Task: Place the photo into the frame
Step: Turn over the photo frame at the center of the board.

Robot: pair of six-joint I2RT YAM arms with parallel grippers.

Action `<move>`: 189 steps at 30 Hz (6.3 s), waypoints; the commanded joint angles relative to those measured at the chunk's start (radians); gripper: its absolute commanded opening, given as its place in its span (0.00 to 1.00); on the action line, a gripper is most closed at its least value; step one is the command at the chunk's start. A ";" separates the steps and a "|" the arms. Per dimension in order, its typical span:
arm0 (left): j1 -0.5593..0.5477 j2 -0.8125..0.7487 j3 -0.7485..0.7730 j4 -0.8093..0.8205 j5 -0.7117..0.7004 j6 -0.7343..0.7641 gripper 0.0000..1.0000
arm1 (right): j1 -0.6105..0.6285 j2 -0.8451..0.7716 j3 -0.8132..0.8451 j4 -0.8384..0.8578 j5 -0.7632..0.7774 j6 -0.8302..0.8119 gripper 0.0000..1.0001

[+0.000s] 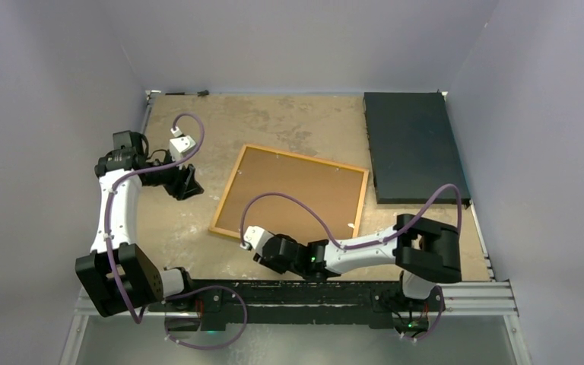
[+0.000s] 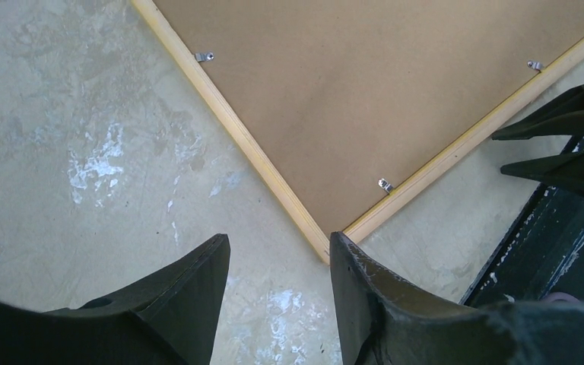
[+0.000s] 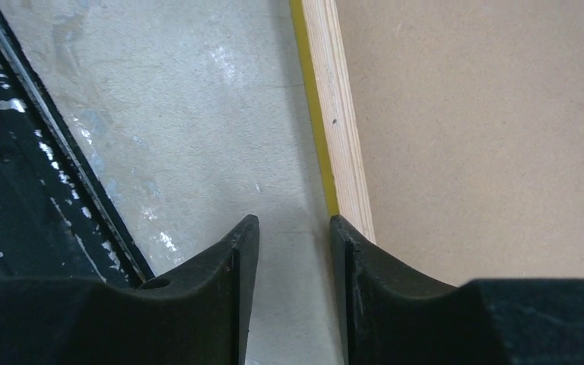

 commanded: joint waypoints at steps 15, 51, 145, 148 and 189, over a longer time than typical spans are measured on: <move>0.004 0.039 0.037 -0.057 0.079 0.095 0.52 | -0.109 -0.027 0.017 0.055 -0.067 -0.091 0.48; 0.004 -0.228 -0.298 -0.043 0.118 0.678 0.59 | -0.119 -0.024 0.110 -0.006 -0.150 -0.041 0.00; -0.273 -0.450 -0.199 0.515 -0.066 0.318 0.83 | -0.153 -0.152 0.601 -0.414 0.051 -0.290 0.00; -0.266 -0.412 -0.153 0.544 -0.107 0.172 0.88 | -0.223 -0.127 0.691 -0.444 -0.069 -0.235 0.00; 0.090 -0.053 0.094 0.516 0.057 -0.604 0.83 | -1.326 0.080 0.613 -0.157 -1.025 0.495 0.00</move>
